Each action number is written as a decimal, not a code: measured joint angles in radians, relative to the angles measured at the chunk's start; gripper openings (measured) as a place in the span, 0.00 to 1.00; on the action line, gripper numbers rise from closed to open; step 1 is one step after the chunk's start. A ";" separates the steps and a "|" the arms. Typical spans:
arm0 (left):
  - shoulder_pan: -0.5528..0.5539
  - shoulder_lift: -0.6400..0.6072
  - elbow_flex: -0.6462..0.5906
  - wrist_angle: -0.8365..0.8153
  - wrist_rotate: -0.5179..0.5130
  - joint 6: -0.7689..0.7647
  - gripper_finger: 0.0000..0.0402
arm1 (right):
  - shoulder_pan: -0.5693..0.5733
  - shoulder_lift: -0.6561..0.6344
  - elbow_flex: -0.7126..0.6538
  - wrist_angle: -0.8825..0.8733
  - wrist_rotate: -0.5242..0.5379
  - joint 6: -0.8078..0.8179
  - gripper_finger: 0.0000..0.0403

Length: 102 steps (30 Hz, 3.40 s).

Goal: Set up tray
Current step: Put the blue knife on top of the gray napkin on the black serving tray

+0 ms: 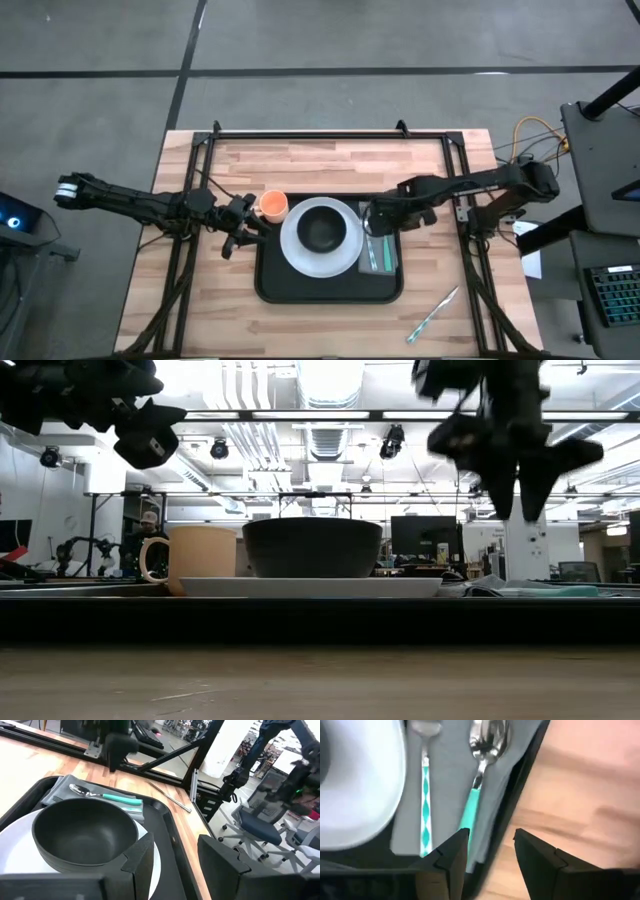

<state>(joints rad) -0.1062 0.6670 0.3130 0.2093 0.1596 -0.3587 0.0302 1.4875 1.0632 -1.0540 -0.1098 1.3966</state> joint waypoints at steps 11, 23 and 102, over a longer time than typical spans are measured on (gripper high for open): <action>0.000 0.001 0.000 -0.003 0.008 -0.298 0.33 | 0.581 -0.021 0.132 -0.089 0.400 0.537 0.35; 0.000 0.001 0.000 -0.004 0.008 -0.311 0.33 | 0.790 0.189 0.226 0.114 0.423 0.853 0.27; 0.000 0.002 -0.006 0.009 0.033 -0.212 0.33 | 1.052 0.527 0.500 -0.351 0.289 -0.619 0.13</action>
<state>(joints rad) -0.1062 0.6692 0.3073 0.2184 0.1928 -0.5710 1.0823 2.0144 1.5635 -1.4046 0.1792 0.7776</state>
